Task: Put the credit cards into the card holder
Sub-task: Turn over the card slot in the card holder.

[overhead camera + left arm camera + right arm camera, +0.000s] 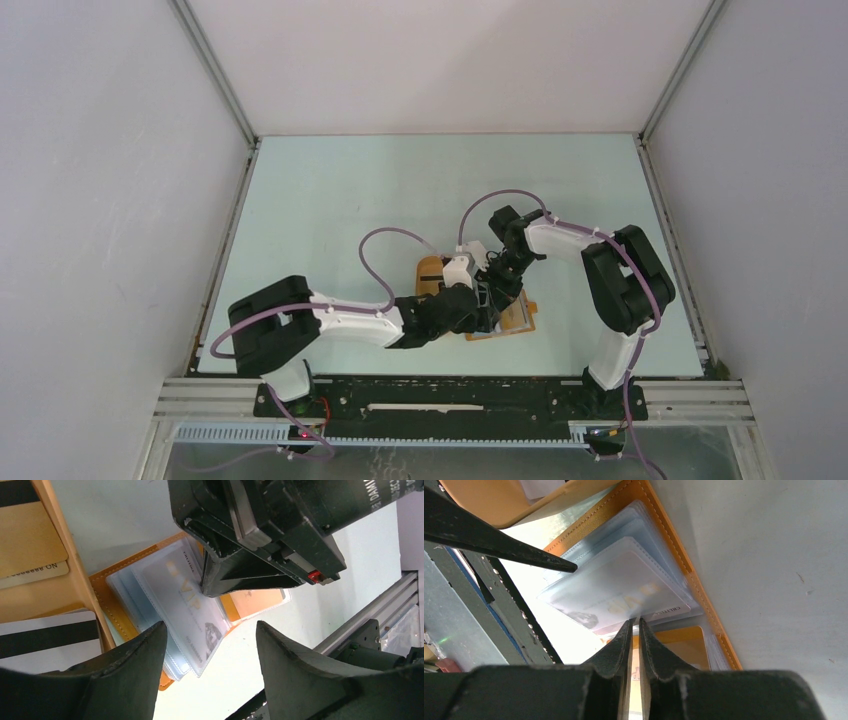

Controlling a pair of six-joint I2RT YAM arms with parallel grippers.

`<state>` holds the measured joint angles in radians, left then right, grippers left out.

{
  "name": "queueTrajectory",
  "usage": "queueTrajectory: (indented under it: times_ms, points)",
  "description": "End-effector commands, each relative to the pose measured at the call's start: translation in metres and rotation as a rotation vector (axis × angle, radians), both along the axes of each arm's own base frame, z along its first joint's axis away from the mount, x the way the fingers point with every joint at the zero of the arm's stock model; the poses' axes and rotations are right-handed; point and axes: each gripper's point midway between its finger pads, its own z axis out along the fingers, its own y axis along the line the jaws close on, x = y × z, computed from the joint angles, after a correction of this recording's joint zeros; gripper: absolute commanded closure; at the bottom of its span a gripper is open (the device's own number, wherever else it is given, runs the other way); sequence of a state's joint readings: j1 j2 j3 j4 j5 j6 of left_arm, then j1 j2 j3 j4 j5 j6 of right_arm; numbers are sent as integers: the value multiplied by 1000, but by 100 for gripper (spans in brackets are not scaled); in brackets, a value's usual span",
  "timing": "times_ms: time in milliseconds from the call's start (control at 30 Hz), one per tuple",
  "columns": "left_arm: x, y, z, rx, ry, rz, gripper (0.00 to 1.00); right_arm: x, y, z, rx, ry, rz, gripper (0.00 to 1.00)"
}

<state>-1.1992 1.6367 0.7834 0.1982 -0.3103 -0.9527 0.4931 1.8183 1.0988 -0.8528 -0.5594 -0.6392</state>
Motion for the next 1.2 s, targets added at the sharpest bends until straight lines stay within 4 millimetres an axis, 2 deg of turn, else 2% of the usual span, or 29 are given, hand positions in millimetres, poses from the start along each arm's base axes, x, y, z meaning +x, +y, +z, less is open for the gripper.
queueTrajectory:
  times_ms: [0, 267, 533, 800, 933, 1167]
  points:
    - [4, -8, 4, -22, 26, 29, 29, 1, 0, 2, -11, 5, -4, 83]
    - [3, -13, 12, -54, 12, 6, 31, 2, 4, 10, 16, -3, -7, 78]
    - [1, -18, 16, -63, 3, -23, 31, 9, 7, 51, 138, -61, -42, 61]
    - [1, -30, 25, -83, -25, -82, 31, 29, -19, 77, 171, -151, -136, 62]
    - [-2, -42, 33, -106, -36, -135, 30, 38, -35, 94, 211, -203, -205, 62]
    - [-6, -71, 44, -146, -39, -228, 30, 49, -57, 110, 226, -265, -298, 62]
